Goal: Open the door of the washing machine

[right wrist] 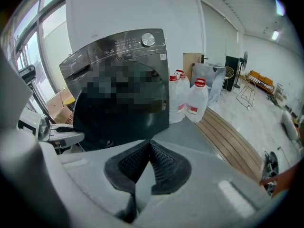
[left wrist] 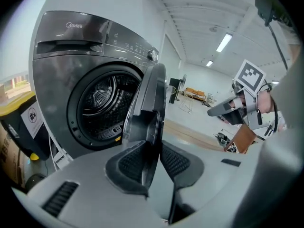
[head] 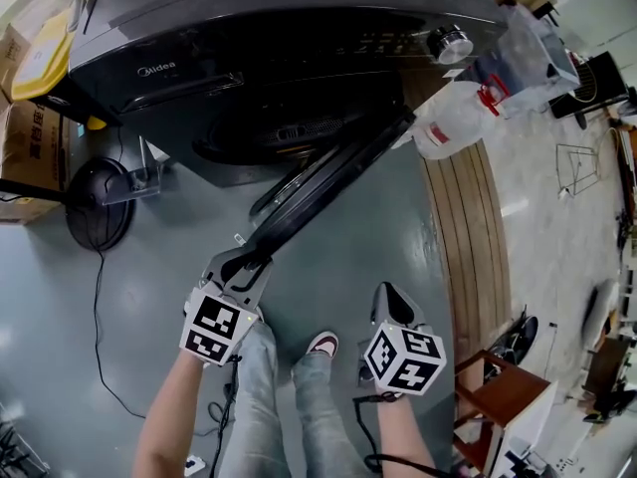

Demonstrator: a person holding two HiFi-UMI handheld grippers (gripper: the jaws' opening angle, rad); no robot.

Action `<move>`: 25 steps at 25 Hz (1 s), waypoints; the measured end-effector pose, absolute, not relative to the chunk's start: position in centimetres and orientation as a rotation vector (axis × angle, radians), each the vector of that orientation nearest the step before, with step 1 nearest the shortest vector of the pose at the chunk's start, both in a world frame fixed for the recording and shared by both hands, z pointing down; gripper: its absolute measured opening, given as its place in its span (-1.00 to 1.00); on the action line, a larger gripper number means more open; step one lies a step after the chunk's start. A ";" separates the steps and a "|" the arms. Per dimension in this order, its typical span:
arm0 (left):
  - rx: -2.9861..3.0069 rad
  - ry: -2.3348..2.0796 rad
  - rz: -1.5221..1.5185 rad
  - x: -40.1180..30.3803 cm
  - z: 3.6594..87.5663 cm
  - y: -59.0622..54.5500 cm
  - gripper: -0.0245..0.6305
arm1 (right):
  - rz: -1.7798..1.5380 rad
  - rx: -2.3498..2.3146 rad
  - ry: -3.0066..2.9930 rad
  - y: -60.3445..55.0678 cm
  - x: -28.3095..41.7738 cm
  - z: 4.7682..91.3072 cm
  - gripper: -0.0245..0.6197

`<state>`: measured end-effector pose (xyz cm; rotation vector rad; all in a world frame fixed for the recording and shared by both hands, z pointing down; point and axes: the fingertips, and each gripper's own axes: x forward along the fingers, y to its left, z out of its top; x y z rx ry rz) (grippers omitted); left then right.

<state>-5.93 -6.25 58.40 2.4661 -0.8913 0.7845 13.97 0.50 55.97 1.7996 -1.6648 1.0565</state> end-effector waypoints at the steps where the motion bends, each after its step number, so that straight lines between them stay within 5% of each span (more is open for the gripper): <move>1: 2.462 -0.900 0.777 -5.7 58.4 -6.1 -0.66 | 1.056 1.802 -1.665 0.6 14.2 56.0 -0.91; 25: 2.404 -0.884 0.807 1.9 58.7 1.4 -0.63 | 1.078 1.886 -1.631 6.8 19.7 55.8 -0.91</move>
